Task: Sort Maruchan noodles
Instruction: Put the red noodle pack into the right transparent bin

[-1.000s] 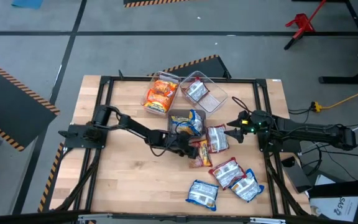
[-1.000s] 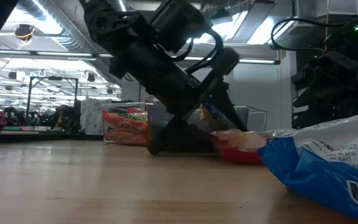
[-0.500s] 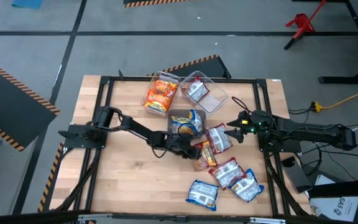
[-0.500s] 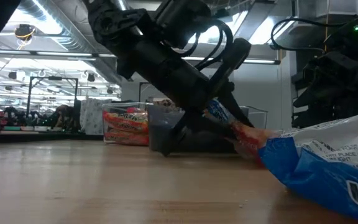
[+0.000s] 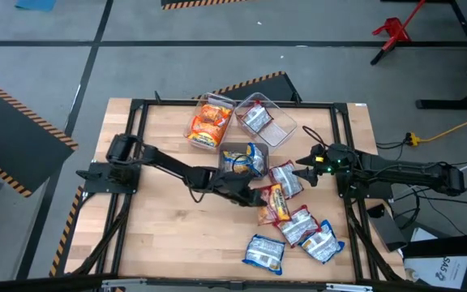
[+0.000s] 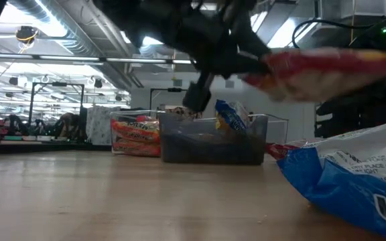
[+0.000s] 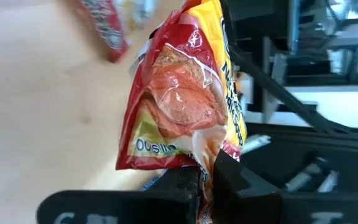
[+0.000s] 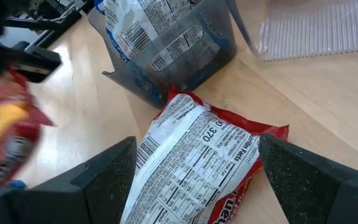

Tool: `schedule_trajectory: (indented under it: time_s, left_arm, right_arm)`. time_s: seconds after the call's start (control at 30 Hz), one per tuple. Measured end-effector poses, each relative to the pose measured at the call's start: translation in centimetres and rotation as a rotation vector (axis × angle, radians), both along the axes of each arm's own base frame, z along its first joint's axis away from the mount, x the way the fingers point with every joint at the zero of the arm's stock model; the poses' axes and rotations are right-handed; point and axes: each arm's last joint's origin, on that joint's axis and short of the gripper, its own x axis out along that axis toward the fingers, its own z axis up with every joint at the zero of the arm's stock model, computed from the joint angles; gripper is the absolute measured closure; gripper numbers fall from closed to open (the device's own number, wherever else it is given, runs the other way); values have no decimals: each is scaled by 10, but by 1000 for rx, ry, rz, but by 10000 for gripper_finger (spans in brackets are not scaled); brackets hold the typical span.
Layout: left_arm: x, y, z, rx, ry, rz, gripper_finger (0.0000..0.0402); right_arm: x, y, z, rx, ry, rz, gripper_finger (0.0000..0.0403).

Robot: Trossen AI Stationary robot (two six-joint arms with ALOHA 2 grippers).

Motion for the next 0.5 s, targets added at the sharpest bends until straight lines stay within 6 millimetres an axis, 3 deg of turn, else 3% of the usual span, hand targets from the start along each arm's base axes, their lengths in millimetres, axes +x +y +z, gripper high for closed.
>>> schedule_trajectory:
  time_s: [0.27, 0.5]
  left_arm:
    - [-15, 10, 60, -33, -146, -2, 396]
    - [-32, 65, 110, 89, -284, 132, 396]
  right_arm:
    - [0, 0, 0, -3, 1, -5, 79]
    - [0, 0, 0, -5, -1, -7, 79]
